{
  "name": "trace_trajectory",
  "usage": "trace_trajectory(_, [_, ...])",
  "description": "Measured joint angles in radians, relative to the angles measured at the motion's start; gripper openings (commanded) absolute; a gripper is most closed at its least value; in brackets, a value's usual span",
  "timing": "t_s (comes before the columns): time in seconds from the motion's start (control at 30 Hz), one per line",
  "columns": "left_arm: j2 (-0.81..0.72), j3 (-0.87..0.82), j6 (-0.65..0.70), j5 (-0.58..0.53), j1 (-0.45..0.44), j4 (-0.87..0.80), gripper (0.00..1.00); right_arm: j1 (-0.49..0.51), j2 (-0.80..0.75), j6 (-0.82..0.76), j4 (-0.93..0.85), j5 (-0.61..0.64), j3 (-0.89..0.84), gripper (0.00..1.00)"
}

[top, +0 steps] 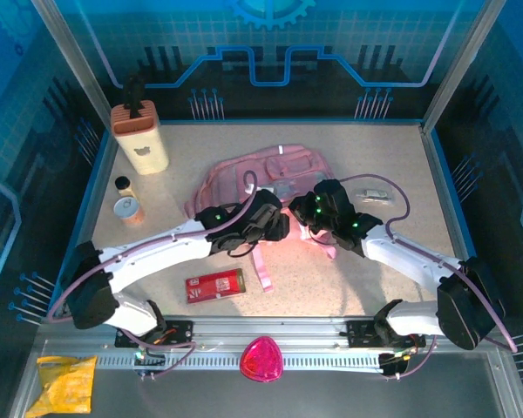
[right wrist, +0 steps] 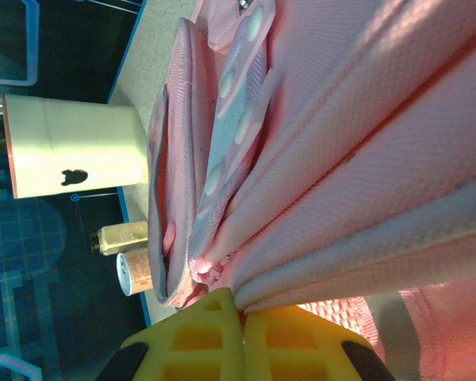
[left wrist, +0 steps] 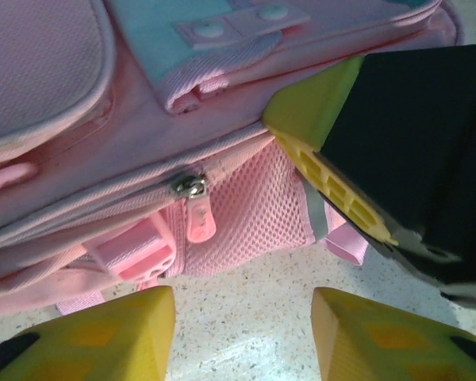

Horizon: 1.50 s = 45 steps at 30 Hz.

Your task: Pack books, pencil case, and school supplies into a backpack

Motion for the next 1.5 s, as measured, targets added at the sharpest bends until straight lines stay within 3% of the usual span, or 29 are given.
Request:
trace_trajectory(0.47, [0.18,0.108,0.02,-0.068,0.008,-0.076,0.25,-0.009,-0.007,0.038,0.006,-0.028,0.0,0.0])
trace_trajectory(0.63, [0.179,0.108,0.018,-0.102,0.026,-0.097,0.23,-0.01,-0.018,0.038,0.006,-0.035,0.0,0.0])
trace_trajectory(0.73, [0.175,0.104,0.021,-0.098,0.035,-0.097,0.29,-0.01,-0.018,0.038,0.007,-0.042,0.0,0.0])
trace_trajectory(0.97, [0.182,0.119,0.045,-0.07,0.037,-0.091,0.3,-0.01,-0.018,0.038,0.008,-0.049,0.0,0.0])
trace_trajectory(1.5, [0.24,0.212,0.01,-0.174,0.029,-0.182,0.09,-0.016,-0.018,0.038,0.033,-0.049,0.0,0.0])
